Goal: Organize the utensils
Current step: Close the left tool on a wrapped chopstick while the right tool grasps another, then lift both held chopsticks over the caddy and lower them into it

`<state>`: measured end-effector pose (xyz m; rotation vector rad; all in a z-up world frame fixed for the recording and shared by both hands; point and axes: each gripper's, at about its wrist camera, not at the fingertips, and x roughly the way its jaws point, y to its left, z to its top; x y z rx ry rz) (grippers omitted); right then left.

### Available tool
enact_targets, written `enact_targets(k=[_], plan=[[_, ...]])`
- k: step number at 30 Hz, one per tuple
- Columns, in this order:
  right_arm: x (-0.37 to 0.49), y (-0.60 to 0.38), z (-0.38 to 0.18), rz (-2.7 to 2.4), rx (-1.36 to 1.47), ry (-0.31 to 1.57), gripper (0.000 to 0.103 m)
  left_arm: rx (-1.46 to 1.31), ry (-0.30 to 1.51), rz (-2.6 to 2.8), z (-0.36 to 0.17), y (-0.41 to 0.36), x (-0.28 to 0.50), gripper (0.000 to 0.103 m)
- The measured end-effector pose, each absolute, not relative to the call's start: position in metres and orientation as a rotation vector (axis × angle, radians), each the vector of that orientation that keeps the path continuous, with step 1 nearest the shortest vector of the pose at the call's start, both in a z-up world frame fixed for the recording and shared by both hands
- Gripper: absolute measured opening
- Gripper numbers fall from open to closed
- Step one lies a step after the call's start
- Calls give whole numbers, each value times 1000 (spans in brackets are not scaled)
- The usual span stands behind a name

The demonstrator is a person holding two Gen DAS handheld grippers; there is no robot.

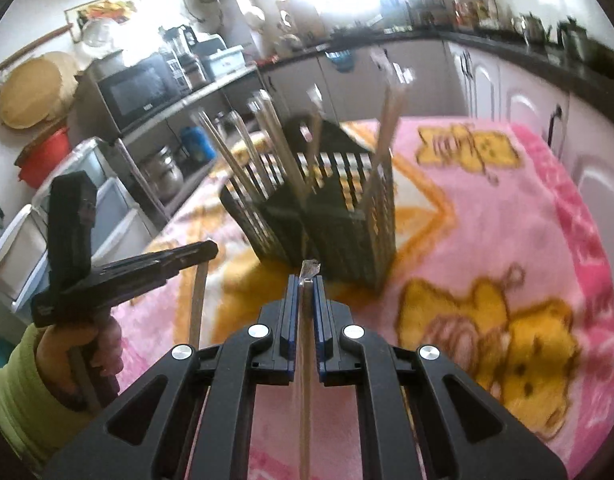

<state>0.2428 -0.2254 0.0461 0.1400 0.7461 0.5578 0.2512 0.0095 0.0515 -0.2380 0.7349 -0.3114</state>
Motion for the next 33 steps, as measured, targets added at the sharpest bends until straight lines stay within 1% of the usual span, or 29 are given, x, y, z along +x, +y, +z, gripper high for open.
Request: enact_targets(k=[11, 16, 25, 33], plan=[[241, -226, 115, 557, 157, 538, 6, -232, 481, -337, 145, 13, 247, 1], [244, -231, 155, 528, 162, 409, 6, -178, 357, -313, 186, 6, 251, 1], [264, -246, 199, 461, 183, 271, 6, -159, 269, -280, 213, -7, 278, 1], [282, -253, 204, 391, 176, 231, 6, -135, 221, -245, 216, -19, 297, 1]])
